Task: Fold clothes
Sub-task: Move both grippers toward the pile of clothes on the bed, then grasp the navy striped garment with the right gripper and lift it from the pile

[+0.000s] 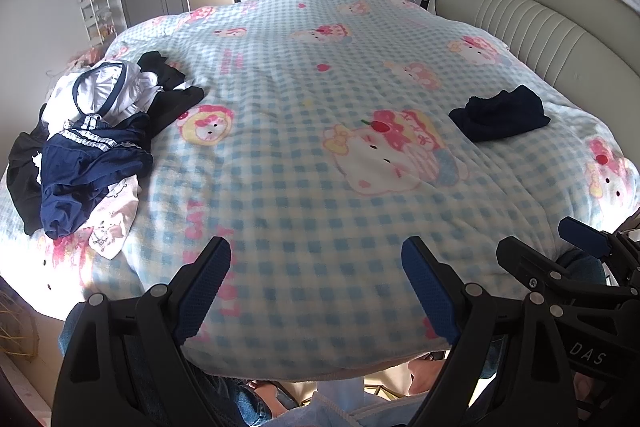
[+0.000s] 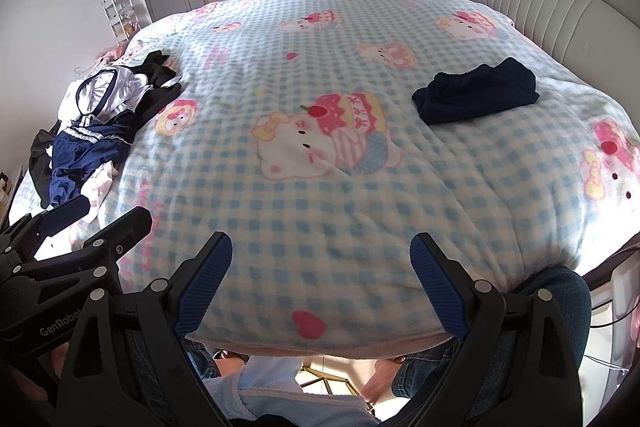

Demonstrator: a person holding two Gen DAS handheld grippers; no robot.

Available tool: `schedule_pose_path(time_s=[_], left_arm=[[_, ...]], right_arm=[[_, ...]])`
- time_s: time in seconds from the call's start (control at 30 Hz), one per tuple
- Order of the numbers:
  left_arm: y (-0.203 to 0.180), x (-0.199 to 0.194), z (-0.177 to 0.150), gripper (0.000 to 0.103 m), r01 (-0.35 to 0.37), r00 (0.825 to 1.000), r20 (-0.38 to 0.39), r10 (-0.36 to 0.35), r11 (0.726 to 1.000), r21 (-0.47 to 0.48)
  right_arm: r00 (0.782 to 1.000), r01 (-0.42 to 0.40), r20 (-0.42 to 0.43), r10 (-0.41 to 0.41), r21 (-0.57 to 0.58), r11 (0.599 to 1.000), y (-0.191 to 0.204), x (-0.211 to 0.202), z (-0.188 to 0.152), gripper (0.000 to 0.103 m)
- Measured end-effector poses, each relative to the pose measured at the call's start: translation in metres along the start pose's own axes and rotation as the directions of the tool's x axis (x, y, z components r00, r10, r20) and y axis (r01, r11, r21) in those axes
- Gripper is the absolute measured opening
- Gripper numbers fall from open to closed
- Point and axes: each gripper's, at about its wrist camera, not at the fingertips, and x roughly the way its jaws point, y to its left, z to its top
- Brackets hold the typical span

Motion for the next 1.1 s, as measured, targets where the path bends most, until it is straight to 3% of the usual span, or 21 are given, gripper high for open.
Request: schedule_pose_path(time_s=[0.53, 0.73, 0.87, 0.97, 1.1], left_arm=[[0.029, 0.012, 0.005, 0.089, 0.111, 0.993, -0.023, -0.115, 0.987, -0.115], [0.07, 0.018, 0.004, 0.089, 0.077, 0.997, -0.007, -0.08, 0.983, -0.166], [0.105, 0.022, -0.001, 0.089, 0.046, 0.999, 0.002, -0.047, 0.972, -0.232], [0.141, 0.02, -0.002, 0.089, -0.006, 1.0, 0.016, 0.011, 0.961, -0.277], [0.207, 0.016, -0.005, 0.089, -0.082, 0.995, 0.025, 0.098, 0.926, -0.369]], right_arm=[[0.998, -0.065, -0.019, 0.065, -0.011, 0.998, 0.011, 0.006, 0.011, 0.092], [0.993, -0.116, -0.011, 0.116, -0.113, 0.987, 0.045, 0.019, 0.025, 0.093], [0.983, -0.169, -0.098, 0.155, -0.149, 0.974, 0.072, 0.05, 0.032, 0.093], [0.979, -0.187, -0.12, 0.165, -0.204, 0.961, 0.096, 0.064, 0.041, 0.093], [0.975, -0.212, -0.118, 0.186, -0.279, 0.936, 0.143, 0.077, 0.061, 0.093]])
